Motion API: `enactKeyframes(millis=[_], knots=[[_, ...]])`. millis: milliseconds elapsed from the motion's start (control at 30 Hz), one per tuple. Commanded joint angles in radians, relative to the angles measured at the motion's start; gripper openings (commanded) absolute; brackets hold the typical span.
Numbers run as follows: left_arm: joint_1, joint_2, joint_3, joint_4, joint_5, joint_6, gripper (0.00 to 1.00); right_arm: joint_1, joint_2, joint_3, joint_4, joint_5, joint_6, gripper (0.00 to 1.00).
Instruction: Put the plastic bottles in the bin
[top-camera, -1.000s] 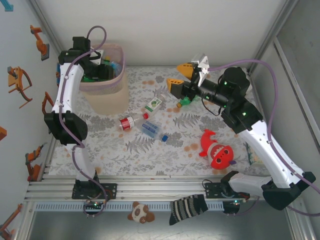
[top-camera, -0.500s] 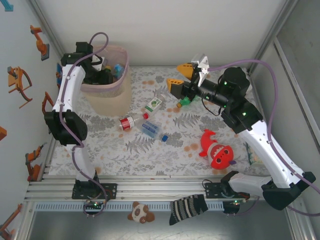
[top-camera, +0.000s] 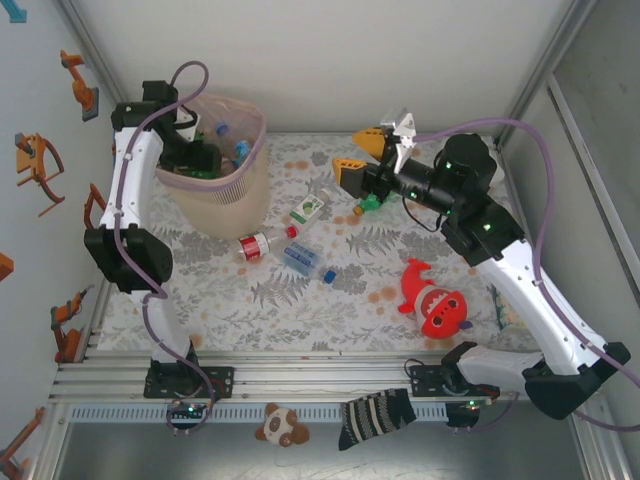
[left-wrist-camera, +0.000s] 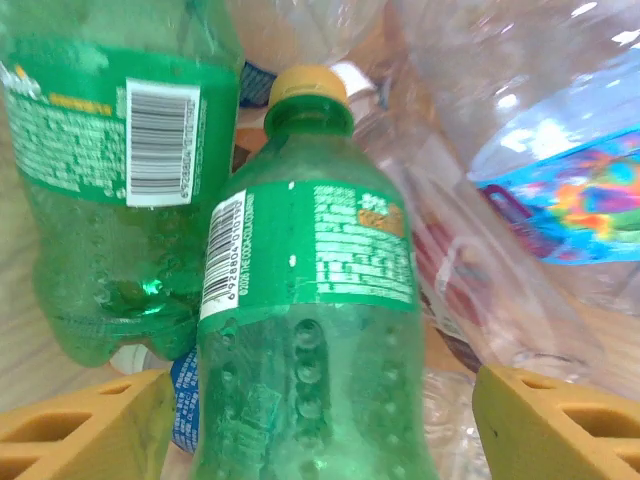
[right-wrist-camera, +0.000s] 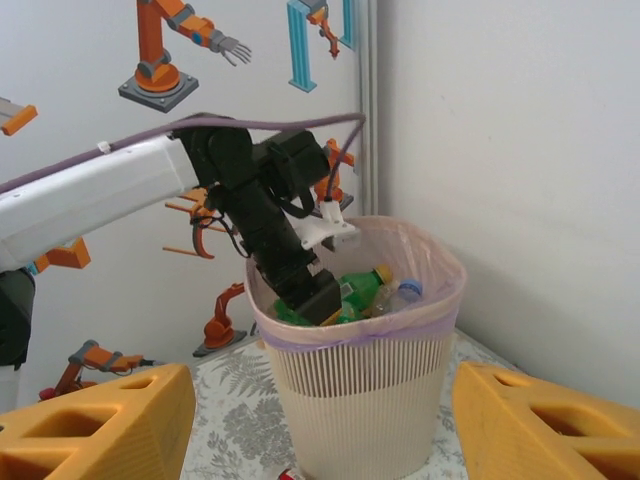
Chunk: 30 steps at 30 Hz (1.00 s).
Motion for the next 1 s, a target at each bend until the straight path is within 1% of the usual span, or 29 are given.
enactKeyframes(millis=[0,333,467,567,733,833,967], knots=[[0.001,-0.060,0.042,-0.038,0.036,0.014,0.79,0.005,0.008,0.014,-0.013,0.043,-0.013,0.68],[0.000,-0.145,0.031,-0.017,0.072,0.015,0.79,-0.002,0.081,0.065,-0.145,0.250,0.015,0.68],[-0.001,-0.192,-0.001,0.019,0.099,0.015,0.78,-0.008,0.120,0.077,-0.199,0.304,0.036,0.67],[-0.001,-0.239,-0.043,0.058,0.118,0.011,0.78,-0.008,0.147,0.079,-0.233,0.274,0.010,0.65],[-0.001,-0.330,-0.150,0.142,0.152,0.002,0.78,-0.008,0.188,0.058,-0.284,0.142,-0.075,0.63],[-0.001,-0.393,-0.229,0.206,0.165,-0.010,0.78,-0.003,0.213,0.040,-0.324,0.118,-0.098,0.61],[-0.001,-0.475,-0.333,0.285,0.177,-0.027,0.79,0.013,0.215,-0.030,-0.344,0.141,-0.139,0.58]])
